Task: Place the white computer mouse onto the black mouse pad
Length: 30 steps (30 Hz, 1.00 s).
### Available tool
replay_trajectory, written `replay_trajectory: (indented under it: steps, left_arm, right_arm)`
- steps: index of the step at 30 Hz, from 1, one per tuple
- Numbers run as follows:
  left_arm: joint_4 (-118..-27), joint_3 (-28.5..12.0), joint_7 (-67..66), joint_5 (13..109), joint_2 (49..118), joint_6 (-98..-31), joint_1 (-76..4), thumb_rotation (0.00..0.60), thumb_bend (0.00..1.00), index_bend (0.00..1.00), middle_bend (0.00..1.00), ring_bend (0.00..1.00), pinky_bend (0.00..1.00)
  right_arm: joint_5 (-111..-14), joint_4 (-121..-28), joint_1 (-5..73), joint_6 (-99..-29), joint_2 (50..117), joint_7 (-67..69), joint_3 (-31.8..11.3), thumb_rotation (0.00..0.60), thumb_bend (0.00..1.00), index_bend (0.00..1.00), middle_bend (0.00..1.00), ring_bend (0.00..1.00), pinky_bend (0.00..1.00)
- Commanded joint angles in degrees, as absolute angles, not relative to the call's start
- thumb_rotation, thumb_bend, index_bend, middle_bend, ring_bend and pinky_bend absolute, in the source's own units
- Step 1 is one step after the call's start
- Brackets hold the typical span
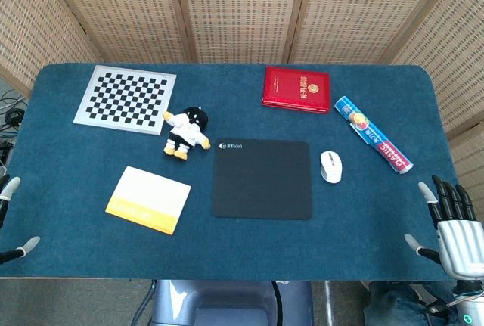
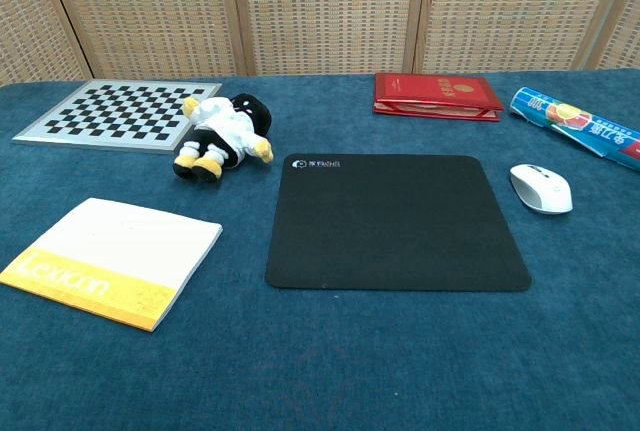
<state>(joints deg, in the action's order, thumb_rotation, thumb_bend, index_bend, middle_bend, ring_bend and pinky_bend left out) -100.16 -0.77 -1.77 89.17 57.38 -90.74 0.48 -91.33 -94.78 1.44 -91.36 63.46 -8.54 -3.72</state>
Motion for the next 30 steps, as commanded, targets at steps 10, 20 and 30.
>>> replay_trajectory:
  steps: [10, 20, 30]
  left_arm:
    - [-100.18, -1.19, -1.58, 88.14, 57.33, -89.86, 0.01, 0.6, 0.02, 0.0, 0.0, 0.0, 0.0]
    - [-100.03, -2.06, -1.76, 86.34, 57.76, -87.67, -1.34, 0.6, 0.02, 0.0, 0.0, 0.0, 0.0]
    - [-99.92, -3.76, -5.19, 81.35, 59.13, -84.08, -3.38, 0.6, 0.02, 0.0, 0.0, 0.0, 0.0]
  right_arm:
    - [-89.06, -94.68, 1.76, -90.76, 64.34, -10.68, -4.72, 0.6, 0.21, 0.04, 0.0, 0.0, 0.0]
    - [-89.05, -95.52, 14.07, -73.53, 61.12, 0.67, -7.8, 0.6, 0.99, 0.16, 0.08, 0.0, 0.0]
    - [-85.92, -83.98, 30.96, -50.42, 66.56, 7.42, -9.75, 0.6, 1.0, 0.26, 0.16, 0.0, 0.0]
